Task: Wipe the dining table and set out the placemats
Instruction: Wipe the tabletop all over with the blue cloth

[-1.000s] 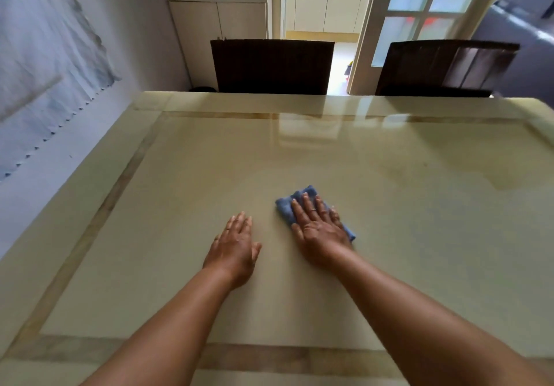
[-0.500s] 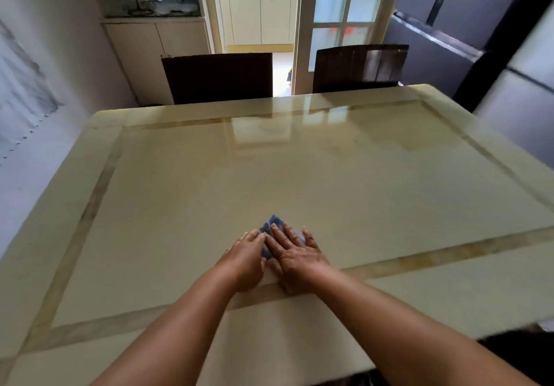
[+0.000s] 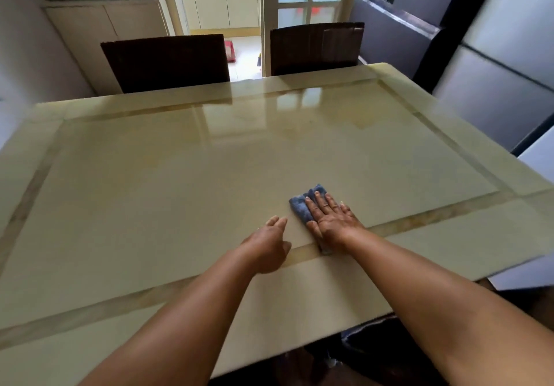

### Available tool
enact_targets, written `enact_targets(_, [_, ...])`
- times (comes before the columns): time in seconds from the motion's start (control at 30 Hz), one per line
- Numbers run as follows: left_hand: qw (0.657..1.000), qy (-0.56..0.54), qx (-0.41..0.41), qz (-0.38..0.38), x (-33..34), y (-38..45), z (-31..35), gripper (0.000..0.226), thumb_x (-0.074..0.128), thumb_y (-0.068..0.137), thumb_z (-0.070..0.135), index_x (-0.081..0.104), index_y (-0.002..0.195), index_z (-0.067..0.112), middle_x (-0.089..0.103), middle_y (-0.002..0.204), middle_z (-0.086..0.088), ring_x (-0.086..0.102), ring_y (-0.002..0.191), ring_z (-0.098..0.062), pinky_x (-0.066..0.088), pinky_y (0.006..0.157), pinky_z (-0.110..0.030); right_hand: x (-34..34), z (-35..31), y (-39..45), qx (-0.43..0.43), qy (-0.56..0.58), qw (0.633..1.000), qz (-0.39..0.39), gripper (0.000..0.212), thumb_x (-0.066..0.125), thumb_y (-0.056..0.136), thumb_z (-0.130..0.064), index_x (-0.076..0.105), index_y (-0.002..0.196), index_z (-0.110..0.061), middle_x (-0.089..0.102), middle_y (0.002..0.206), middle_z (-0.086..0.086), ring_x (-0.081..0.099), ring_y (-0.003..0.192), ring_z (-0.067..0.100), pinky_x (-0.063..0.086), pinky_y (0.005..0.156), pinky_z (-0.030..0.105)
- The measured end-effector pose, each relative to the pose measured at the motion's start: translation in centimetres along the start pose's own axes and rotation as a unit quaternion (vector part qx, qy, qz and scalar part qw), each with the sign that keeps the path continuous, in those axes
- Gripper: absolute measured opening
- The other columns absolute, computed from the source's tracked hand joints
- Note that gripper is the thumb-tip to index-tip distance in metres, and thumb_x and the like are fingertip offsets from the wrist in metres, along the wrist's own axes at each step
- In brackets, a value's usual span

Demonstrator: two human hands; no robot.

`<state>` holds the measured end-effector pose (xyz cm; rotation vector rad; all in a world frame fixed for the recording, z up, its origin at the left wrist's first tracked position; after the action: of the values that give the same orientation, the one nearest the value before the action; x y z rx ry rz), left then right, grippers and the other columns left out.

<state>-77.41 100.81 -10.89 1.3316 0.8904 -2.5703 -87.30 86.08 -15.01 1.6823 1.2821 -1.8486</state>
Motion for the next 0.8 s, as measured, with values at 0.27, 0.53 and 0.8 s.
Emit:
enact_targets(0.27, [0.999, 0.019, -0.026, 0.001, 2.4, 6.3, 11.0, 0.065, 0.042, 0.096, 0.034, 0.007, 0.149, 0.022, -0.001, 0.159, 0.003, 0.009, 0.145, -0.022, 0.011, 0.116, -0.033, -2.2, 13.9, 1.2, -0.028, -0.016, 0.999, 0.003, 0.059, 0.014, 0.099, -0.046, -0.015, 0.148, -0.029, -0.023, 0.156, -0.005, -0.018, 0.144, 0.016, -0.008, 0.115, 0.038])
enact_targets(0.53, [0.999, 0.025, 0.015, -0.028, 6.2, 11.7, 23.2, 0.066, 0.042, 0.096, 0.032, 0.006, 0.149, 0.018, -0.001, 0.159, 0.0, 0.003, 0.146, -0.021, 0.008, 0.117, -0.034, -3.6, 28.4, 0.0, 0.046, 0.002, 0.999, -0.005, 0.058, 0.016, 0.1, -0.043, -0.012, 0.149, -0.027, -0.021, 0.157, -0.003, -0.017, 0.144, 0.017, -0.006, 0.116, 0.039])
enact_targets(0.8, [0.999, -0.004, 0.047, -0.01, 9.0, 11.4, 28.7, 0.063, 0.049, 0.092, 0.027, 0.021, 0.147, 0.015, 0.018, 0.156, -0.004, 0.025, 0.141, -0.023, 0.023, 0.112, -0.028, -3.5, 28.7, -5.3, -0.07, 0.006, 0.996, -0.045, 0.063, 0.043, 0.096, -0.023, 0.011, 0.149, -0.035, -0.004, 0.159, -0.007, -0.003, 0.146, 0.018, 0.001, 0.117, 0.04])
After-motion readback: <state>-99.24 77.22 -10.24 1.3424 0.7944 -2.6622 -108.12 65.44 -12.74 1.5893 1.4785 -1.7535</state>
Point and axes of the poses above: each hand's wrist, its own y-axis towards the middle knuckle, its own x-axis out of the palm, z = x × y, the point moved 1 cm from there along y, towards the middle knuckle
